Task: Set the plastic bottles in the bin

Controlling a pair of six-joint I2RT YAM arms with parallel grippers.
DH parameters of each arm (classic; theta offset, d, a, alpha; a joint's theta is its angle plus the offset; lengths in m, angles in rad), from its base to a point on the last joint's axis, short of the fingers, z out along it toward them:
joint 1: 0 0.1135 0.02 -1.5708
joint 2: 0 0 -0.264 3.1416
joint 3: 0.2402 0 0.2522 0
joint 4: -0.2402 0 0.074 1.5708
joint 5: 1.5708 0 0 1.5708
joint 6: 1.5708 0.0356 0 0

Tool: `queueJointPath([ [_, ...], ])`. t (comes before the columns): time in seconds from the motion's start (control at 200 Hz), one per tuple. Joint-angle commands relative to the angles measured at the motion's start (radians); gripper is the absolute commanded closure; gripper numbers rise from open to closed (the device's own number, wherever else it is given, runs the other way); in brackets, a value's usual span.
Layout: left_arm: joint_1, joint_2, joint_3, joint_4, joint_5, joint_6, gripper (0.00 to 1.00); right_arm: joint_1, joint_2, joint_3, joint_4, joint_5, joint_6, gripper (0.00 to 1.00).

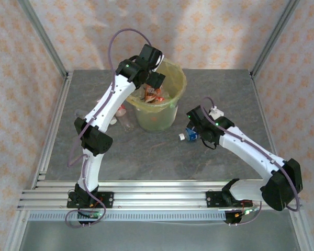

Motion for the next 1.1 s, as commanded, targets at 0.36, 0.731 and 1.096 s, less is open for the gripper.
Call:
queueJointPath([
  [0.36, 0.000, -0.445, -0.393, 0.214, -0.193, -0.182, 0.00, -0.079, 0.079, -0.109, 0.204, -0.152, 0.077, 0.01],
  [0.731, -0.001, -0.795, -0.803, 0.417, -0.351, -0.332, 0.00, -0.164, 0.142, -0.158, 0.362, -0.244, 0.077, 0.01],
  [1.096, 0.008, -0.979, -1.003, 0.479, -0.473, -0.414, 0.00, -0.193, 0.264, -0.098, 0.408, -0.274, 0.049, 0.01],
])
